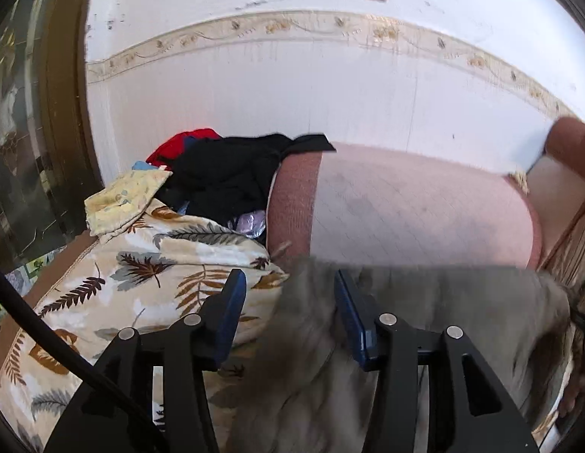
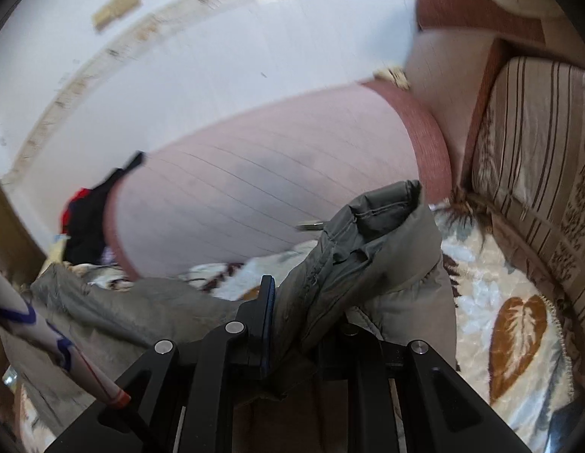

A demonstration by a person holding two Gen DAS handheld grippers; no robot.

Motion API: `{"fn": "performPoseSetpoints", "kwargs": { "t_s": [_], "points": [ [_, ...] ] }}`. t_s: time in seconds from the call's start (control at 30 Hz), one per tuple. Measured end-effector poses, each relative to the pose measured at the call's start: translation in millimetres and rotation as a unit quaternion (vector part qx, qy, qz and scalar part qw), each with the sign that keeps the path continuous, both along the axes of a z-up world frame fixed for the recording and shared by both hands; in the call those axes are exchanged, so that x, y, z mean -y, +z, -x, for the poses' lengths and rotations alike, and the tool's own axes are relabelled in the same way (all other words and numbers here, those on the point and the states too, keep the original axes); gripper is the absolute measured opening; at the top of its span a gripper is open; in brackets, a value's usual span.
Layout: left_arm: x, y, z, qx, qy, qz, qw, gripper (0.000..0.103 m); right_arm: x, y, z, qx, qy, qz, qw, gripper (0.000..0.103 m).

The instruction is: Fold large clothes

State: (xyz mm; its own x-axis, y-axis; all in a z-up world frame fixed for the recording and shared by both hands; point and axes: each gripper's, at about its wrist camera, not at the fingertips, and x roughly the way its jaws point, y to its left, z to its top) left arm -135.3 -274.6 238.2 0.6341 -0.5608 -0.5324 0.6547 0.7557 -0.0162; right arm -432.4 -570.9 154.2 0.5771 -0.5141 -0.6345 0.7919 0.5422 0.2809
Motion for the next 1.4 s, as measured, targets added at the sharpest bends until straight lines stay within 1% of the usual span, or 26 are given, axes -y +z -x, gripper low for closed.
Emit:
{"fn": "performPoseSetpoints", "kwargs": {
  "t_s": [0.1, 0.23, 0.3, 0.33, 0.37, 0.4, 0.43, 0.47, 0.53, 0.6, 0.63, 0.67, 0.7, 0.8, 0.83, 0.87, 0.9, 0.97, 1.0, 1.03, 1.07, 1.17, 1.27, 1.33, 1.4],
  "points": [
    [21, -26, 5, 0.001, -0.032, -0.026, 0.9992, 0.047, 26, -23, -13, -0.016, -0.014, -0.02, 1.0, 0.018],
    [66, -66, 18, -0.025, -0.085, -0.056, 0.9945, 0.047, 39, -43, -26, -0.034, -0.02, -0.03, 0.999, 0.019],
    [95, -90, 25, -0.029, -0.099, -0.088, 0.9908, 0.047, 42, -49, -28, -0.038, -0.019, -0.037, 0.998, 0.019],
    [104, -99, 26, -0.029, -0.1, -0.101, 0.9895, 0.047, 42, -51, -26, -0.03, -0.016, -0.042, 0.999, 0.022],
    [117, -113, 25, -0.031, -0.095, -0.117, 0.9881, 0.047, 44, -52, -23, -0.021, -0.011, -0.049, 0.999, 0.026],
    [122, -119, 24, -0.032, -0.091, -0.126, 0.9874, 0.047, 46, -52, -19, -0.013, -0.006, -0.054, 0.998, 0.03],
    [131, -130, 18, -0.037, -0.078, -0.141, 0.9862, 0.048, 45, -49, -11, 0.004, 0.001, -0.057, 0.998, 0.037],
    [135, -138, 13, -0.042, -0.07, -0.147, 0.9857, 0.048, 43, -46, -7, 0.011, 0.003, -0.056, 0.998, 0.044],
    [140, -148, 4, -0.045, -0.054, -0.159, 0.9848, 0.048, 32, -36, 4, 0.021, 0.006, -0.037, 0.999, 0.052],
    [145, -159, -5, -0.055, -0.04, -0.168, 0.9835, 0.048, 19, -25, 14, 0.021, 0.009, -0.004, 1.0, 0.053],
    [146, -162, -7, -0.056, -0.035, -0.17, 0.9833, 0.048, 11, -21, 17, 0.024, 0.022, 0.008, 0.999, 0.054],
    [148, -167, -8, -0.054, -0.028, -0.175, 0.9826, 0.048, 3, -21, 17, 0.019, 0.037, 0.013, 0.999, 0.054],
    [150, -170, -8, -0.051, -0.022, -0.184, 0.9813, 0.048, -5, -23, 14, 0.006, 0.055, 0.014, 0.998, 0.054],
    [151, -171, -9, -0.046, -0.015, -0.198, 0.979, 0.048, -23, -50, -5, -0.066, 0.09, 0.013, 0.994, 0.054],
    [147, -167, -8, -0.05, -0.015, -0.195, 0.9794, 0.048, -24, -67, -14, -0.104, 0.096, -0.001, 0.99, 0.056],
    [139, -161, -6, -0.057, -0.017, -0.187, 0.9806, 0.048, -24, -82, -18, -0.124, 0.101, -0.017, 0.987, 0.058],
    [130, -156, -4, -0.063, -0.02, -0.181, 0.9812, 0.048, -22, -92, -18, -0.128, 0.102, -0.029, 0.986, 0.058],
    [107, -146, 2, -0.075, -0.029, -0.163, 0.9834, 0.048, -21, -89, -7, -0.109, 0.084, -0.048, 0.989, 0.058],
    [90, -139, 8, -0.073, -0.03, -0.151, 0.9853, 0.048, -23, -83, -2, -0.1, 0.08, -0.054, 0.99, 0.058],
    [78, -134, 13, -0.069, -0.028, -0.145, 0.9866, 0.049, -30, -75, 7, -0.082, 0.08, -0.055, 0.992, 0.058],
    [59, -129, 20, -0.064, -0.024, -0.135, 0.9885, 0.049, -43, -64, 20, -0.061, 0.081, -0.043, 0.994, 0.058],
    [9, -123, 42, -0.062, -0.006, -0.114, 0.9916, 0.05, -78, -48, 47, -0.045, 0.078, -0.011, 0.996, 0.058],
    [-34, -128, 66, -0.046, 0.028, -0.096, 0.9939, 0.05, -111, -43, 74, -0.013, 0.067, -0.007, 0.998, 0.059],
    [-49, -131, 78, -0.042, 0.045, -0.083, 0.9947, 0.05, -133, -45, 86, 0.001, 0.059, 0.002, 0.998, 0.058],
    [-53, -131, 89, -0.033, 0.056, -0.071, 0.9954, 0.05, -145, -45, 80, -0.012, 0.064, 0.017, 0.998, 0.054]
  ]
}}
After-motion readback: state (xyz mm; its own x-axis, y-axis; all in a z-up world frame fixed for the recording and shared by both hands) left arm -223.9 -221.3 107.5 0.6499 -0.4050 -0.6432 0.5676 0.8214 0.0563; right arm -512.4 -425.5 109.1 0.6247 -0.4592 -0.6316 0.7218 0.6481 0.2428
